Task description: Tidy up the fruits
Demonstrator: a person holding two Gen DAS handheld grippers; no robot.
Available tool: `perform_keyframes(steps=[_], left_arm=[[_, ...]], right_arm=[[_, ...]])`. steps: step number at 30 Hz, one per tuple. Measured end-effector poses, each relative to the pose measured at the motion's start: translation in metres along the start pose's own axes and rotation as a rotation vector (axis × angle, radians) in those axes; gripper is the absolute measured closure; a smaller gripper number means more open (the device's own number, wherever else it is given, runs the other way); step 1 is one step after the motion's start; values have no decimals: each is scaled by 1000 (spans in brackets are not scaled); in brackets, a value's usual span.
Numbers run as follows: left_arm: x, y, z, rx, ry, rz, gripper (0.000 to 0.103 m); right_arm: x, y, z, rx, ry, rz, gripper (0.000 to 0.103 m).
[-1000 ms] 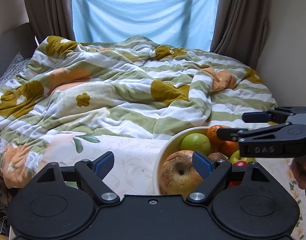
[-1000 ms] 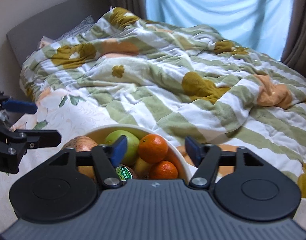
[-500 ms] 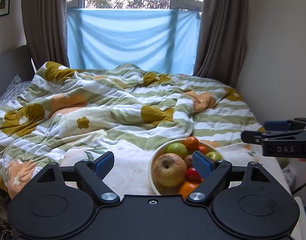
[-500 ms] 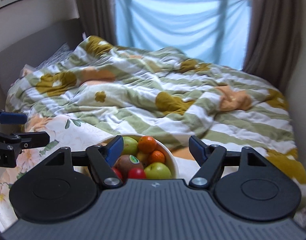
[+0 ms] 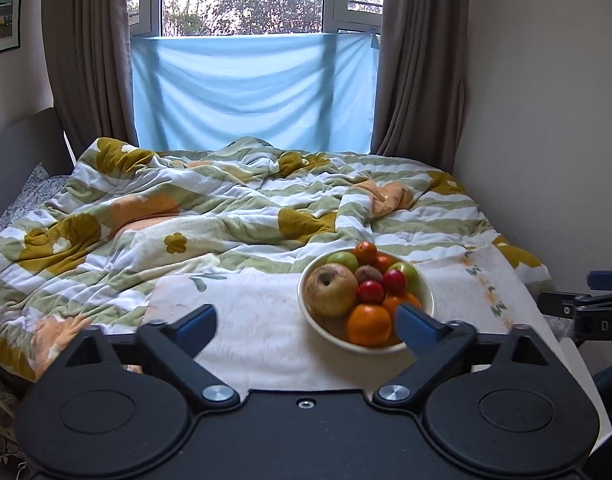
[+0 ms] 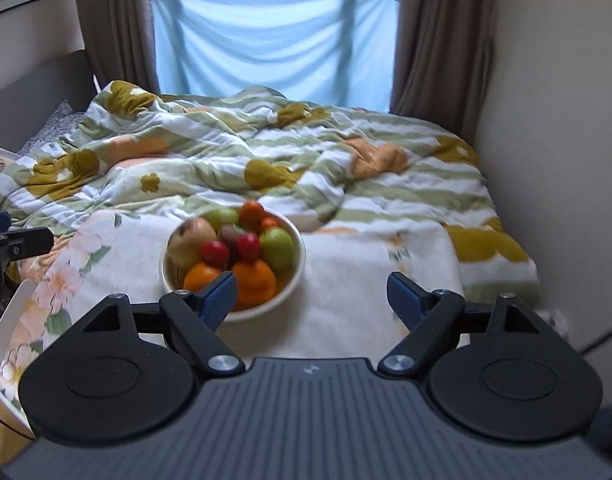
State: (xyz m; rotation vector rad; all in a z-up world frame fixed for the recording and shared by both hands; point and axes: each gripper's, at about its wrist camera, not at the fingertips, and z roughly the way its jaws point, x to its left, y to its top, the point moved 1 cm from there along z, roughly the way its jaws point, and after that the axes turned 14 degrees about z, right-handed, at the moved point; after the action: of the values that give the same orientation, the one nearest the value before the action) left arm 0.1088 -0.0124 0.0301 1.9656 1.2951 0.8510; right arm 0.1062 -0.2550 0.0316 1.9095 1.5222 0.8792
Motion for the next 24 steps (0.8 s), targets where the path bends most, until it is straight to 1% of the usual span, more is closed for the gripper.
perform_keyframes(steps=[4,11,15,24], left_arm=[[-3,-14,-8,13,-9,-3,0],[-4,-31,-17,39,-5,-10,0],[-5,-39,-19,44,16,6,0],[2,-47,-23,51,17,-1,0]], right_arm=[[-2,-18,-16,7,-26,26,0],[-7,-42,-25,27,-71,62,0],[-9,-46,-28,33,-73,83,0],[-8,-47,-32,29,-84,93,0]])
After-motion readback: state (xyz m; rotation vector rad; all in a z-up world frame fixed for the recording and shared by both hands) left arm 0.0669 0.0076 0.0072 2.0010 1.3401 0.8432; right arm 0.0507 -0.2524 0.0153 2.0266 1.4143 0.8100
